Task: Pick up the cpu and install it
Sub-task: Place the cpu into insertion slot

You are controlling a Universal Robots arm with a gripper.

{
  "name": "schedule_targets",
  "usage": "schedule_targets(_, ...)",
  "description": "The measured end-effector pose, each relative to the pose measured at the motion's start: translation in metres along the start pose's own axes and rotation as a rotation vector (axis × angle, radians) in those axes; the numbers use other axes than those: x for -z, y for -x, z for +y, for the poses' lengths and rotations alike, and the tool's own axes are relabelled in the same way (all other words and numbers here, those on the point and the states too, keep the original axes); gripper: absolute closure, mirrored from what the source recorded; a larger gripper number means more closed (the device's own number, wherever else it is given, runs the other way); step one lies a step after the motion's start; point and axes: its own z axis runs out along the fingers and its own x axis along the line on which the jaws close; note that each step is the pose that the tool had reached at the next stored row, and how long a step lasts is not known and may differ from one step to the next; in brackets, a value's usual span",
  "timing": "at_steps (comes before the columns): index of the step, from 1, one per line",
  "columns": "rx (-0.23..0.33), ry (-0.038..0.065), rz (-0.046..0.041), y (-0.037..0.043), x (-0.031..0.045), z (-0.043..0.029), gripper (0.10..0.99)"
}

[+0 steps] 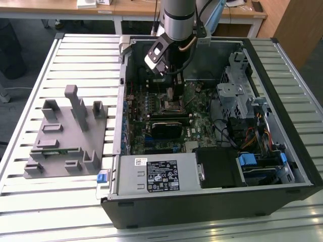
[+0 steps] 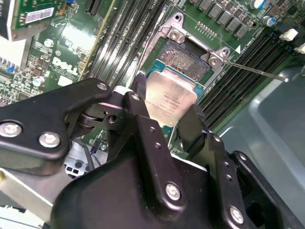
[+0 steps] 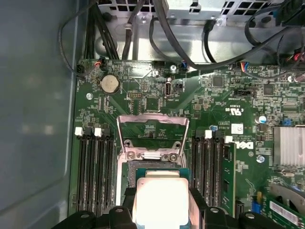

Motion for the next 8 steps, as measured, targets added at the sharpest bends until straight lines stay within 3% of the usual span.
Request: schedule_targets(8, -0.023, 0.000, -0.0024, -0.0015, -0.0099, -0.0018, 0.565)
